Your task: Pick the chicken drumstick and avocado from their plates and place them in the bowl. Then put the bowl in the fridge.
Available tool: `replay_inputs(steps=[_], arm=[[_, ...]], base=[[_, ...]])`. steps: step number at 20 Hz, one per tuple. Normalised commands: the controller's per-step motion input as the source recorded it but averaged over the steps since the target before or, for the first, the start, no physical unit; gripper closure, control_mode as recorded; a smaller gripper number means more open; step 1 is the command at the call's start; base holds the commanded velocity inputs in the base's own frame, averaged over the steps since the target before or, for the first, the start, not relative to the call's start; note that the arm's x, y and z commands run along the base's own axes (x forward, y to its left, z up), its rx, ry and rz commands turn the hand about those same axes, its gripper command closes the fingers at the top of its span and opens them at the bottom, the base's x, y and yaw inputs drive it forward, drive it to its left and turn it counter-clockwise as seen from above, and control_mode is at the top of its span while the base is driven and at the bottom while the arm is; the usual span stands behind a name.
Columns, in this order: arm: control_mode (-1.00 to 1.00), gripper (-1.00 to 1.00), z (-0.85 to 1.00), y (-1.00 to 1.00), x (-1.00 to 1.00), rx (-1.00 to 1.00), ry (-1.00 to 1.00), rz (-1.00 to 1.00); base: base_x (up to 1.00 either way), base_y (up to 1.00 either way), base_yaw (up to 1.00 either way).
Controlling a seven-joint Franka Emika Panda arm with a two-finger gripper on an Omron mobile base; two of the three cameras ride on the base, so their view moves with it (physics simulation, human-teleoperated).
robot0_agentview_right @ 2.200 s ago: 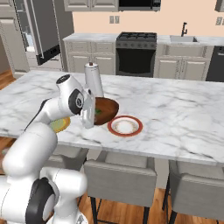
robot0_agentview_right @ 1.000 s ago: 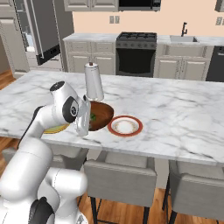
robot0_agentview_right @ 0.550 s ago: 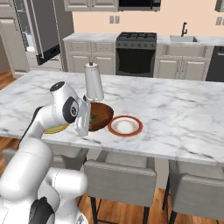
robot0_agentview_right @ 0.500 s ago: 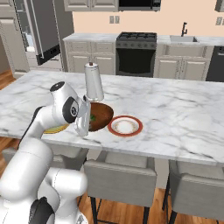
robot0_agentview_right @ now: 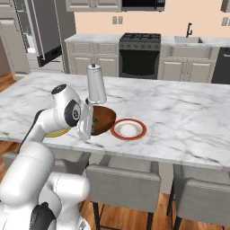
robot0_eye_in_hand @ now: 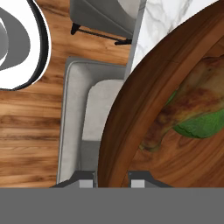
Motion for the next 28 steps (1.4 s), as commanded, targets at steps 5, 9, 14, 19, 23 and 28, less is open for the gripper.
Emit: replay_inputs(steps=[5,9,14,19,23,28], arm=[[1.0,1.0,0.0,0.0,0.0,0.0,0.0,0.0],[1.0,1.0,0.0,0.0,0.0,0.0,0.0,0.0],[1.0,1.0,0.0,0.0,0.0,0.0,0.0,0.0],[1.0,1.0,0.0,0.0,0.0,0.0,0.0,0.0],[1.0,1.0,0.0,0.0,0.0,0.0,0.0,0.0],[1.0,1.0,0.0,0.0,0.0,0.0,0.0,0.0]], base=[[0.0,0.0,0.0],[0.0,0.0,0.0],[-0.22,-0.01,0.0],[-0.72,0.04,0.0],[-0.51,0.29,0.12],[-0.04,0.89,0.08]])
